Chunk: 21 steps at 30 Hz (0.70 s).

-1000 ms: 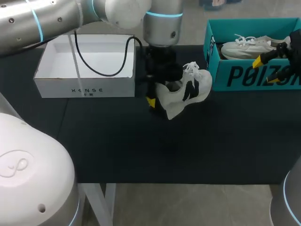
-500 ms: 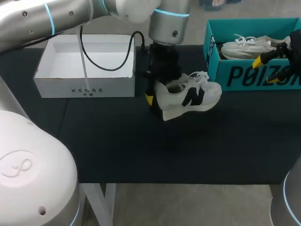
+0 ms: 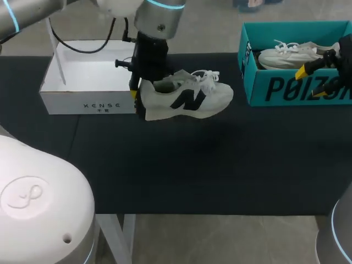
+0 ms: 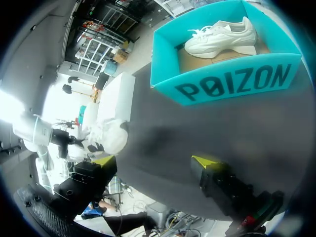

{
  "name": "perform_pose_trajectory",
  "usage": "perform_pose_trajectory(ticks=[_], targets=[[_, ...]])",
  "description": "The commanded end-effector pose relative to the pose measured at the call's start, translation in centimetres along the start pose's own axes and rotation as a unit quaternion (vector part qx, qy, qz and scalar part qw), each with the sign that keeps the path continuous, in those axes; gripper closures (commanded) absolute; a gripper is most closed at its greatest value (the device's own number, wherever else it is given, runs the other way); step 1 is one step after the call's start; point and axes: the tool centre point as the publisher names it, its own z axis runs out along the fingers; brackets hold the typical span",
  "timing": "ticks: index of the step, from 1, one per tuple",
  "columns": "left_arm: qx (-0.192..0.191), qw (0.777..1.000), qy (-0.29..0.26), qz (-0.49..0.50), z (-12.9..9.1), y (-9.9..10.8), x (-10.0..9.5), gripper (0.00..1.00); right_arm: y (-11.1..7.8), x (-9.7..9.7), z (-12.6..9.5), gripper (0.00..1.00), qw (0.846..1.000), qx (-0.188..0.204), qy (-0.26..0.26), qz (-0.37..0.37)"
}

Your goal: Take the shoe out of the shoebox, open the shoe tongue, remove and reinsert the insole, then place the shoe into the shoebox

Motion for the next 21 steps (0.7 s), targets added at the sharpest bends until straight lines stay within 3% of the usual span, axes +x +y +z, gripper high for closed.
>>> perform_pose_trajectory(ticks=[1, 3, 19, 21], targets=[[-0.019, 0.999, -0.040, 0.000, -0.8, 1.3, 4.3, 1.00, 0.0, 0.0, 0.0, 0.00, 1.000, 0.000, -0.001, 0.000], [-0.017, 0.999, -0.040, -0.014, -1.1, 2.4, 5.2, 1.00, 0.0, 0.0, 0.0, 0.00, 1.000, 0.000, -0.001, 0.000], [-0.017, 0.999, -0.040, -0.014, -1.1, 2.4, 5.2, 1.00, 0.0, 0.0, 0.0, 0.00, 1.000, 0.000, -0.001, 0.000], [-0.016, 0.998, -0.062, 0.012, -1.0, 2.0, 5.7, 1.00, 0.0, 0.0, 0.0, 0.00, 1.000, 0.000, -0.001, 0.000]])
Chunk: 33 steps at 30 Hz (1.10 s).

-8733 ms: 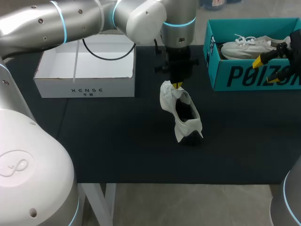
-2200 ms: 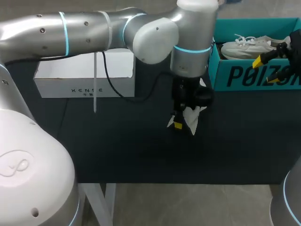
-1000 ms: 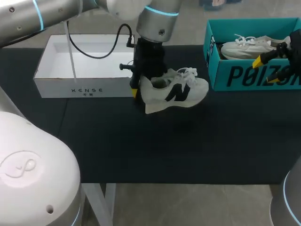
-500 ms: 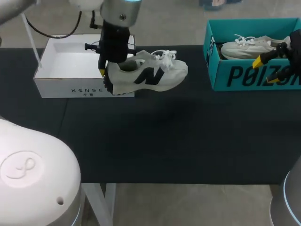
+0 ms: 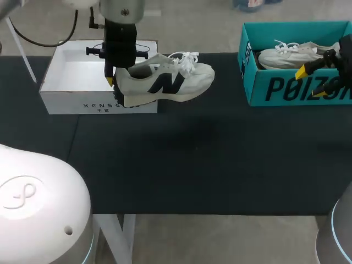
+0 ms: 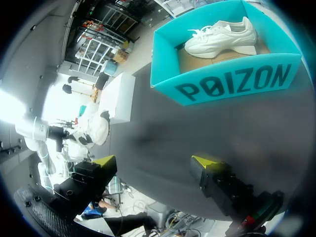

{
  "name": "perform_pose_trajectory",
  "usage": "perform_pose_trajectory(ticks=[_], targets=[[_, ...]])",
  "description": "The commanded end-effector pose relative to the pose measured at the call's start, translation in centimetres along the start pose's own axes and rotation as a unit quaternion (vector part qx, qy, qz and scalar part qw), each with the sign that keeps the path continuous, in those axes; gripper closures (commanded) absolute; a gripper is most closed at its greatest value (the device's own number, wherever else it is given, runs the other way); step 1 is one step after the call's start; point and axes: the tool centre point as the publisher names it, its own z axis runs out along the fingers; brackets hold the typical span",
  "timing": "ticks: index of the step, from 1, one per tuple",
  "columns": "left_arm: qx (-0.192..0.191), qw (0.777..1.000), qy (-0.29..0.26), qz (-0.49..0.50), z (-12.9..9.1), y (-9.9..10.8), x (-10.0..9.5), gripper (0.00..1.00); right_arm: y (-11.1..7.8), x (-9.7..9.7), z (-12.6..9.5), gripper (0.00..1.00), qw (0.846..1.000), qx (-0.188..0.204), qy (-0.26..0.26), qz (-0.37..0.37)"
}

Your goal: Take the shoe out of the shoebox, open the shoe tongue, remove and reinsert the insole, then place the shoe into the shoebox

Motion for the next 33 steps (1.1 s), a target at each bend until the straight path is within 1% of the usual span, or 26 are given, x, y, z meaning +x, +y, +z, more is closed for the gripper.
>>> perform_pose_trajectory(ticks=[1, 4, 5, 7, 8, 9, 10, 11, 13, 15, 16, 19, 20, 23, 27, 28, 31, 33], targets=[[-0.009, 0.999, -0.021, 0.031, -0.1, -0.1, 1.2, 1.00, 0.0, 0.0, 0.0, 0.00, 1.000, 0.000, -0.001, 0.000], [-0.026, 0.997, -0.025, 0.061, -0.2, 0.8, 2.7, 1.00, 0.0, 0.0, 0.0, 0.00, 1.000, 0.000, -0.001, 0.000], [-0.033, 0.996, -0.026, 0.078, -0.2, 1.5, 3.5, 1.00, 0.0, 0.0, 0.0, 0.00, 1.000, 0.000, -0.001, 0.000], [-0.053, 0.993, -0.019, 0.101, 0.3, 2.4, 4.3, 1.00, 0.0, 0.0, 0.0, 0.00, 1.000, 0.000, -0.001, 0.000], [-0.056, 0.992, -0.020, 0.114, 0.7, 2.9, 4.7, 1.00, 0.0, 0.0, 0.0, 0.00, 1.000, 0.000, -0.001, 0.000], [-0.051, 0.994, -0.015, 0.099, 1.1, 3.8, 5.3, 1.00, 0.0, 0.0, 0.0, 0.00, 1.000, 0.000, -0.001, 0.000], [-0.058, 0.993, -0.009, 0.098, 1.4, 4.5, 5.8, 1.00, 0.0, 0.0, 0.0, 0.00, 1.000, 0.000, -0.001, 0.000], [-0.053, 0.994, -0.014, 0.100, 1.7, 5.2, 6.4, 1.00, 0.0, 0.0, 0.0, 0.00, 1.000, 0.000, -0.001, 0.000], [-0.055, 0.995, -0.013, 0.085, 2.1, 6.7, 7.8, 1.00, 0.0, 0.0, 0.0, 0.00, 1.000, 0.000, -0.001, 0.000], [-0.049, 0.995, -0.038, 0.074, 2.2, 8.5, 9.4, 1.00, 0.0, 0.0, 0.0, 0.00, 1.000, 0.000, -0.001, 0.000], [-0.045, 0.996, -0.040, 0.070, 2.2, 9.4, 10.2, 1.00, 0.0, 0.0, 0.0, 0.00, 1.000, 0.000, -0.001, 0.000], [-0.050, 0.996, -0.048, 0.049, 2.0, 12.0, 12.4, 1.00, 0.0, 0.0, 0.0, 0.00, 1.000, 0.000, -0.001, 0.000], [-0.057, 0.996, -0.049, 0.044, 1.8, 12.6, 12.9, 1.00, 0.0, 0.0, 0.0, 0.00, 1.000, 0.000, -0.001, 0.000], [-0.059, 0.996, -0.050, 0.034, 1.1, 14.4, 14.4, 1.00, 0.0, 0.0, 0.0, 0.00, 1.000, 0.000, -0.001, 0.000], [-0.060, 0.996, -0.031, 0.058, 1.2, 16.2, 15.3, 1.00, 0.0, 0.0, 0.0, 0.00, 1.000, 0.000, -0.001, 0.000], [-0.071, 0.995, -0.016, 0.072, 1.5, 16.5, 15.3, 1.00, 0.0, 0.0, 0.0, 0.00, 1.000, 0.000, -0.001, 0.000], [-0.076, 0.992, -0.014, 0.102, 2.2, 17.5, 15.3, 1.00, 0.0, 0.0, 0.0, 0.00, 1.000, 0.000, -0.001, 0.000], [-0.073, 0.991, -0.016, 0.109, 2.9, 18.6, 15.5, 1.00, 0.0, 0.0, 0.0, 0.00, 1.000, 0.000, -0.001, 0.000]])
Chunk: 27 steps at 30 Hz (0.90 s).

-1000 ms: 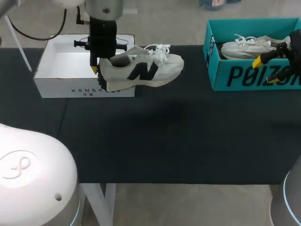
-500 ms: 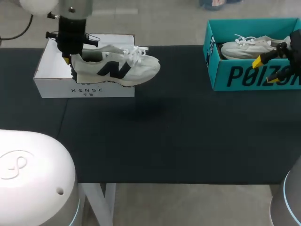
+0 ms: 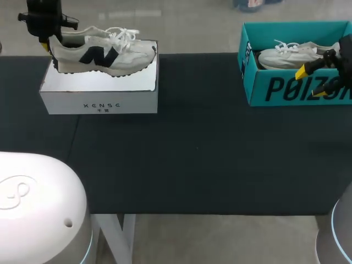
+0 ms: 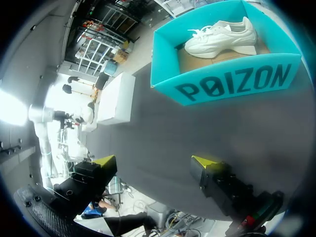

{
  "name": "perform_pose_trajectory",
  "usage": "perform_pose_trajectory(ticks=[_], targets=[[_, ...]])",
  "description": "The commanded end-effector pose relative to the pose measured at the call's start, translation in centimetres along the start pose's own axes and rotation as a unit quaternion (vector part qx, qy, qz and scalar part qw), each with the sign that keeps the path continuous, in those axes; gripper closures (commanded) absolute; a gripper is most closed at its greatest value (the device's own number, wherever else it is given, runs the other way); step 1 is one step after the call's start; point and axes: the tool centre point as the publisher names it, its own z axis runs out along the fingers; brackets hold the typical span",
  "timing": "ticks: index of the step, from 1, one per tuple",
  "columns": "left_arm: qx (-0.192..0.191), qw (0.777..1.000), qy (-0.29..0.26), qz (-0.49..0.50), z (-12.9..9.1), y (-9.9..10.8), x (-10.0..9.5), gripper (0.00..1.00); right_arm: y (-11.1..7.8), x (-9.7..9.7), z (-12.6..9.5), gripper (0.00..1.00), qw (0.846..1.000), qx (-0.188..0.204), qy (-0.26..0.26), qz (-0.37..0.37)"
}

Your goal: Take the shoe out of the shoebox, open the shoe tongue, remove and reinsert the insole, then place the shoe into the shoebox

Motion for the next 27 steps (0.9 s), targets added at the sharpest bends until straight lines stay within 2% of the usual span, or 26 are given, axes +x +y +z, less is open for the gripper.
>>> perform_pose_trajectory(ticks=[1, 9, 12, 18, 27], targets=[[0.001, 1.000, -0.004, 0.012, 1.7, 1.8, 0.4, 1.00, 0.0, 0.0, 0.0, 0.00, 1.000, 0.000, -0.001, 0.000], [0.000, 1.000, -0.001, -0.001, 4.8, 5.4, 2.2, 1.00, 0.0, 0.0, 0.0, 0.00, 1.000, 0.000, -0.001, 0.000], [0.000, 1.000, -0.011, -0.006, 5.5, 6.1, 2.2, 1.00, 0.0, 0.0, 0.0, 0.00, 1.000, 0.000, -0.001, 0.000], [0.004, 1.000, -0.013, -0.012, 8.2, 7.7, 1.8, 1.00, 0.0, 0.0, 0.0, 0.00, 1.000, 0.000, -0.001, 0.000], [0.027, 1.000, -0.012, -0.009, 11.9, 7.3, 0.5, 1.00, 0.0, 0.0, 0.0, 0.00, 1.000, 0.000, -0.001, 0.000]])
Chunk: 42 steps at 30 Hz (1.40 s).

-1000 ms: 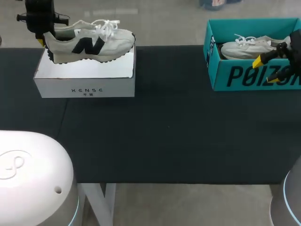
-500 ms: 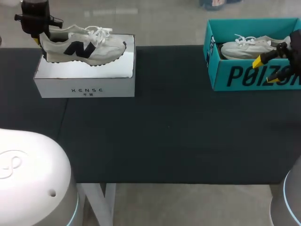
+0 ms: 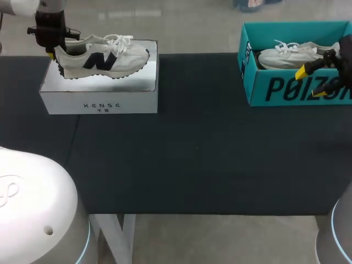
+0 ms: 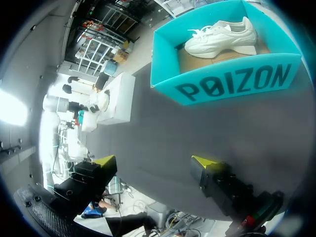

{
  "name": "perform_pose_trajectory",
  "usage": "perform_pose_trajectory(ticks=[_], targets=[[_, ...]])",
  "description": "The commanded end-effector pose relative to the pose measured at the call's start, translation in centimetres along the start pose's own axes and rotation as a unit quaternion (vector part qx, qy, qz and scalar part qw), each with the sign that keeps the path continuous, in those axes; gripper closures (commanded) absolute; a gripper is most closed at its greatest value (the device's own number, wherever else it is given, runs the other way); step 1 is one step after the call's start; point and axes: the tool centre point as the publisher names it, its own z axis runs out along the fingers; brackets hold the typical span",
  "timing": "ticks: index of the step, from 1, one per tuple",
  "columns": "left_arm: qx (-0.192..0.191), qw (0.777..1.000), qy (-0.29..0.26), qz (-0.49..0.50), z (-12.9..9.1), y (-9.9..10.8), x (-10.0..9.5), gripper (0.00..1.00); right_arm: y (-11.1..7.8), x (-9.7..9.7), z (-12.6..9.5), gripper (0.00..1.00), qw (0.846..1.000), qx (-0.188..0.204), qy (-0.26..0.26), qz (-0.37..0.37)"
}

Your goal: Take the shoe out of the shoebox, open the shoe tongue, remove and reinsert the insole, then place the shoe into the shoebox

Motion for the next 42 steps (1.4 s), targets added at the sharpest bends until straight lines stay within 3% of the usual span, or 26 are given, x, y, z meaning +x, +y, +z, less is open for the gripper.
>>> perform_pose_trajectory(ticks=[1, 20, 26, 27, 28, 29, 34, 42], targets=[[0.011, 1.000, 0.000, 0.006, 1.8, 0.6, -0.3, 1.00, 0.0, 0.0, 0.0, 0.00, 1.000, 0.000, -0.001, 0.000], [0.055, 0.998, 0.015, 0.026, 7.3, -1.2, -1.0, 1.00, 0.0, 0.0, 0.0, 0.00, 1.000, 0.000, -0.001, 0.000], [0.062, 0.997, 0.023, 0.034, 8.0, -1.6, -1.2, 1.00, 0.0, 0.0, 0.0, 0.00, 1.000, 0.000, -0.001, 0.000], [0.062, 0.997, 0.024, 0.034, 8.0, -1.7, -1.3, 0.90, 0.0, 0.0, 0.0, 0.00, 1.000, 0.000, -0.001, 0.000], [0.062, 0.997, 0.033, 0.032, 8.0, -1.8, -1.3, 0.40, 0.0, 0.0, 0.0, 0.00, 1.000, 0.000, -0.001, 0.000], [0.063, 0.997, 0.033, 0.032, 8.1, -1.8, -1.3, 0.00, 0.0, 0.0, 0.0, 0.00, 1.000, 0.000, -0.001, 0.000], [0.058, 0.998, 0.031, 0.025, 7.0, -2.0, -0.6, 0.00, 0.0, 0.0, 0.0, 0.00, 1.000, 0.000, -0.001, 0.000], [0.023, 1.000, -0.006, -0.017, 2.0, -1.8, 0.1, 0.00, 0.0, 0.0, 0.0, 0.00, 1.000, 0.000, -0.001, 0.000]])
